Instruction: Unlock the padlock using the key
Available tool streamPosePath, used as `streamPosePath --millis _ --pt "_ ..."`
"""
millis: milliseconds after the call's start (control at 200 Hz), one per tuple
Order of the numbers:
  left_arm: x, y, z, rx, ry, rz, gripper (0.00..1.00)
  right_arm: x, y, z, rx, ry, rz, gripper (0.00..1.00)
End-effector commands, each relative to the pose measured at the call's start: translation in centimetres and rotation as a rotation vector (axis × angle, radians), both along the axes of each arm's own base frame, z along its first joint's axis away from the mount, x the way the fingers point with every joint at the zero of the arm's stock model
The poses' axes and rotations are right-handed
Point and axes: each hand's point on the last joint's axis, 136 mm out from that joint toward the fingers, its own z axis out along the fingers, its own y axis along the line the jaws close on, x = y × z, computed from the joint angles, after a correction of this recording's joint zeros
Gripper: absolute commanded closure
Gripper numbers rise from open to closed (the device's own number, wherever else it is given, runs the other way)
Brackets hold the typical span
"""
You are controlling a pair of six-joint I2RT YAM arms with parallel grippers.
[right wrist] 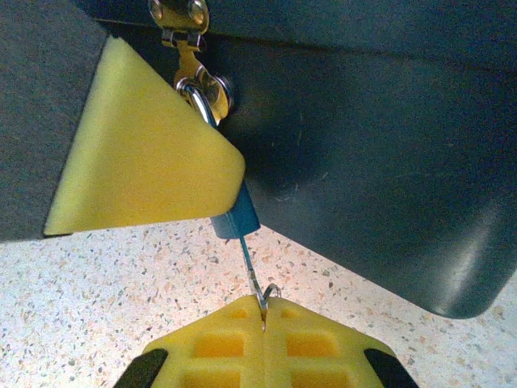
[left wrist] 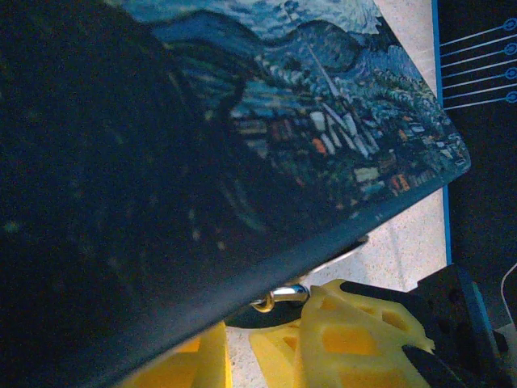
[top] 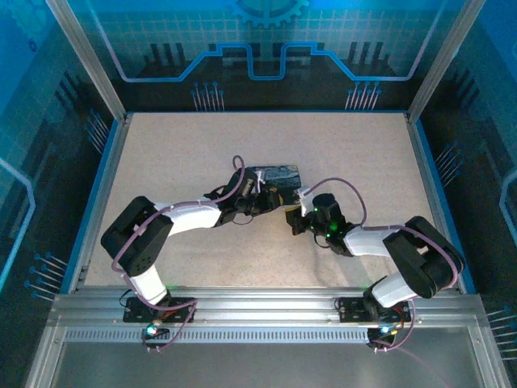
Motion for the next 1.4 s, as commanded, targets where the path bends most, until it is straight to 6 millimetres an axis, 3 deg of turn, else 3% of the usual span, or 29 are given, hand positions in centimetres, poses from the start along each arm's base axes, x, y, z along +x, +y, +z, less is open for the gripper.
streamPosePath --millis 0,225,735,1125,1396 --pt "-0.8 -1.8 0.9 -0.037 0.001 -0.082 0.82 1.5 2.4 3.9 0.070 -0.139 0.041 1.00" --pt "-1.1 -1.6 0.5 -0.020 0.008 -0.087 0.82 1.9 2.1 4.7 0.077 -0.170 0.022 1.00" --pt "-1.2 -1.6 0.5 -0.023 0.012 -0.093 0.82 2.9 1.3 4.3 0.044 -0.189 0.010 1.00" --pt "-1.3 -1.3 -0.1 -0.006 0.015 -0.091 0.82 1.3 3.0 6.4 0.167 -0.164 0.109 1.00" --pt "-1.3 -1.4 -0.2 -0.004 0.016 -0.097 0.82 1.7 2.5 6.5 0.144 -0.176 0.079 1.00"
